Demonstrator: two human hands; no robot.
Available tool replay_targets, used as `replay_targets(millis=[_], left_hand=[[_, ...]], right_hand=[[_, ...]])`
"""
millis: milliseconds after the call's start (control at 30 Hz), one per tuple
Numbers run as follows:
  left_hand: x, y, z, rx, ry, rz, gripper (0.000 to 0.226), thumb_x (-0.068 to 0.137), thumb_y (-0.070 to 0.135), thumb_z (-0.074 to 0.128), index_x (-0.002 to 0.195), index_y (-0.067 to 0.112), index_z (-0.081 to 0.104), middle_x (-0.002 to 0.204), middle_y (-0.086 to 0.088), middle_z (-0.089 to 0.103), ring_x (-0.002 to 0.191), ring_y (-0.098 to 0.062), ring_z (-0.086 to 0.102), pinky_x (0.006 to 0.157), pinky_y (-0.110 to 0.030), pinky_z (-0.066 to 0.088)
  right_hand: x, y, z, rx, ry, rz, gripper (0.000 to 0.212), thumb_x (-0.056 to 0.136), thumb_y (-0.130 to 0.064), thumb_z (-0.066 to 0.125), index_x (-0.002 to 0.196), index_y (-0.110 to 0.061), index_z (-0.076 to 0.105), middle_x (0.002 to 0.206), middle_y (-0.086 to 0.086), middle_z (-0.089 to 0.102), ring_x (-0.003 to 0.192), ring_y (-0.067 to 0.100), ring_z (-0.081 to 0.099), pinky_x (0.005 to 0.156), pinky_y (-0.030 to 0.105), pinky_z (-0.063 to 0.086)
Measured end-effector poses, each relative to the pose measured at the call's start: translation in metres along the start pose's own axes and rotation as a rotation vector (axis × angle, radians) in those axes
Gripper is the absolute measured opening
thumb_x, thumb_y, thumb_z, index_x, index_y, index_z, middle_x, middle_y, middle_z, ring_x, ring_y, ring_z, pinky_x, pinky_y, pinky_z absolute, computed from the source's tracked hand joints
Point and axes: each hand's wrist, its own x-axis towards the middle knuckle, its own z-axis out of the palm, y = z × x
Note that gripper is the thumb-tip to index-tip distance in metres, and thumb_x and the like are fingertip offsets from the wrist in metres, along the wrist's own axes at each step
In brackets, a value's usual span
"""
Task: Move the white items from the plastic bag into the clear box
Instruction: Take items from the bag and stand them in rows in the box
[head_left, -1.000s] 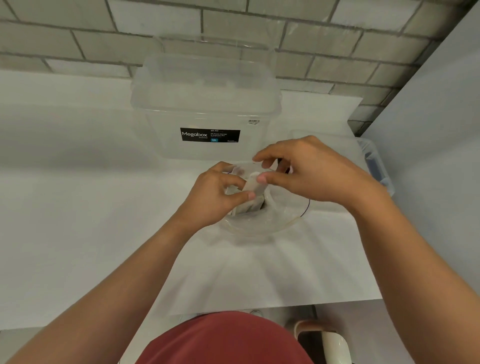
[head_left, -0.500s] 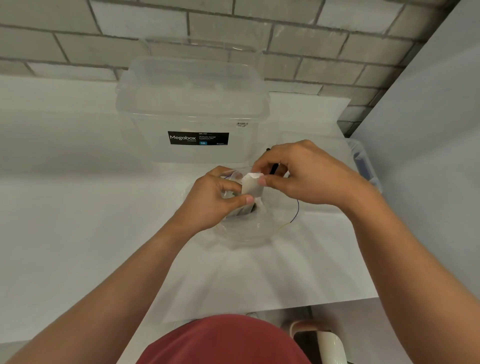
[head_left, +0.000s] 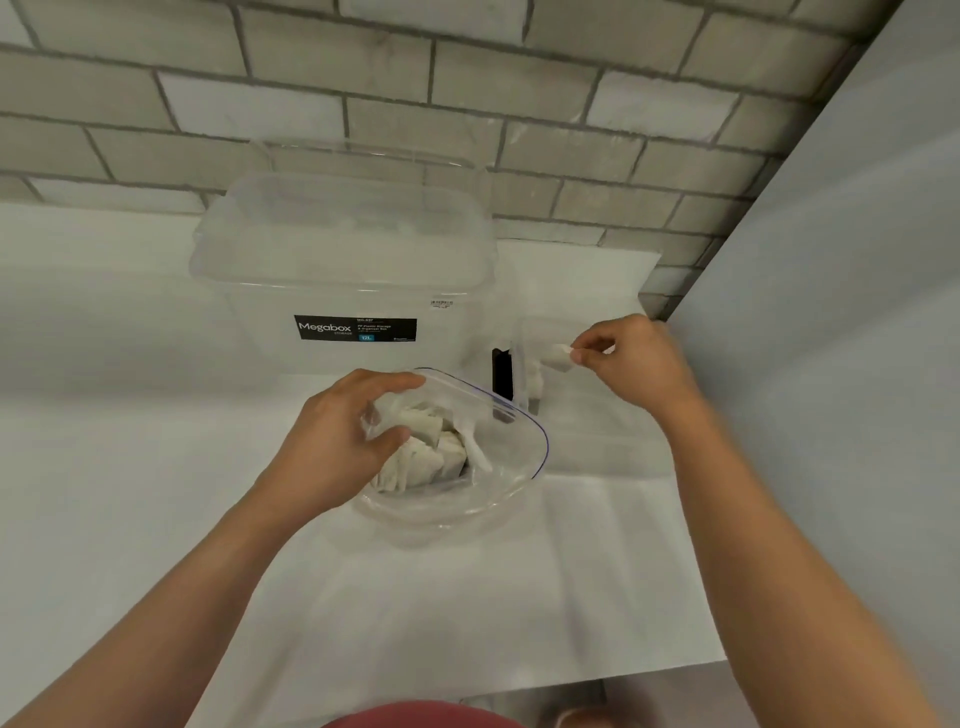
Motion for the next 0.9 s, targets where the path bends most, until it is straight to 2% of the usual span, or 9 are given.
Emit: replay_targets(millis=[67,167,300,500,600,667,767,833,900], left_hand=[[0.001,0.0,-0.002,0.014,0.014,-0.01,0.049,0.083,0.015,0.076,0.121,0.043,0.063,0.111,0.02,0.061,0.085,-0.006,0.055,0.072,-0.004,0.037],[-0.001,0.0,-0.001,0.039,0.011,-0.002,0.05,0.083,0.014,0.076,0.121,0.044,0.064,0.109,0.022,0.061,0.084,-0.006,0.055,0.07,-0.007,0.038],[-0.003,0.001,0.003,0.027,-0.023,0.003,0.05,0.084,0.013,0.075,0.121,0.045,0.064,0.107,0.02,0.06,0.083,-0.007,0.056,0.069,-0.015,0.04],[-0.001,0.001,0.003,0.069,-0.017,0.009,0.052,0.084,0.011,0.075,0.125,0.041,0.063,0.106,0.02,0.06,0.082,-0.003,0.055,0.067,-0.007,0.038],[0.0,0.001,0.002,0.078,-0.023,0.012,0.054,0.085,0.007,0.073,0.126,0.039,0.062,0.107,0.023,0.058,0.082,0.0,0.054,0.067,-0.005,0.037],[-0.001,0.001,0.001,0.091,-0.027,0.025,0.055,0.085,0.005,0.072,0.127,0.039,0.061,0.108,0.022,0.058,0.084,0.0,0.055,0.068,-0.004,0.037],[-0.002,0.0,0.0,0.09,-0.037,0.027,0.055,0.086,0.004,0.07,0.128,0.037,0.061,0.107,0.022,0.057,0.083,-0.001,0.055,0.068,-0.004,0.037],[-0.003,-0.001,0.0,0.093,-0.045,0.035,0.055,0.086,0.002,0.068,0.129,0.036,0.061,0.108,0.02,0.058,0.083,0.0,0.055,0.068,-0.004,0.036],[-0.001,-0.002,0.0,0.099,-0.058,0.049,0.058,0.085,-0.002,0.065,0.13,0.034,0.06,0.111,0.017,0.058,0.082,0.001,0.054,0.069,-0.003,0.036]], right_hand=[[0.011,0.009,0.019,-0.037,-0.163,0.021,0.009,0.083,-0.03,0.076,0.078,-0.038,0.077,0.078,-0.018,0.069,0.092,0.016,0.066,0.083,0.036,0.057],[0.023,0.015,0.042,-0.083,-0.383,0.032,0.018,0.077,-0.028,0.08,0.067,-0.041,0.074,0.08,-0.019,0.072,0.088,0.014,0.069,0.084,0.035,0.058],[0.039,0.017,0.061,-0.109,-0.43,0.087,0.012,0.076,-0.03,0.083,0.072,-0.038,0.075,0.092,-0.01,0.074,0.093,0.017,0.068,0.085,0.032,0.057],[0.05,0.021,0.073,-0.113,-0.389,0.142,0.009,0.074,-0.034,0.084,0.076,-0.037,0.075,0.104,-0.003,0.072,0.097,0.023,0.066,0.088,0.036,0.056],[0.048,0.022,0.071,-0.106,-0.371,0.159,0.014,0.071,-0.042,0.084,0.074,-0.035,0.073,0.102,-0.002,0.071,0.095,0.024,0.066,0.088,0.037,0.057],[0.041,0.019,0.06,-0.081,-0.283,0.156,0.015,0.072,-0.046,0.082,0.074,-0.036,0.07,0.099,-0.004,0.073,0.096,0.024,0.066,0.087,0.036,0.056],[0.014,0.004,0.033,0.005,-0.053,0.085,0.009,0.08,-0.041,0.078,0.079,-0.037,0.07,0.088,-0.011,0.073,0.093,0.02,0.068,0.085,0.036,0.056],[-0.018,-0.021,0.017,0.167,0.08,0.01,0.004,0.084,-0.037,0.077,0.083,-0.034,0.074,0.08,-0.017,0.071,0.081,0.01,0.068,0.079,0.031,0.055],[-0.051,-0.055,0.006,0.358,0.098,-0.089,0.001,0.085,-0.03,0.077,0.086,-0.031,0.076,0.078,-0.018,0.072,0.074,0.005,0.067,0.073,0.022,0.053]])
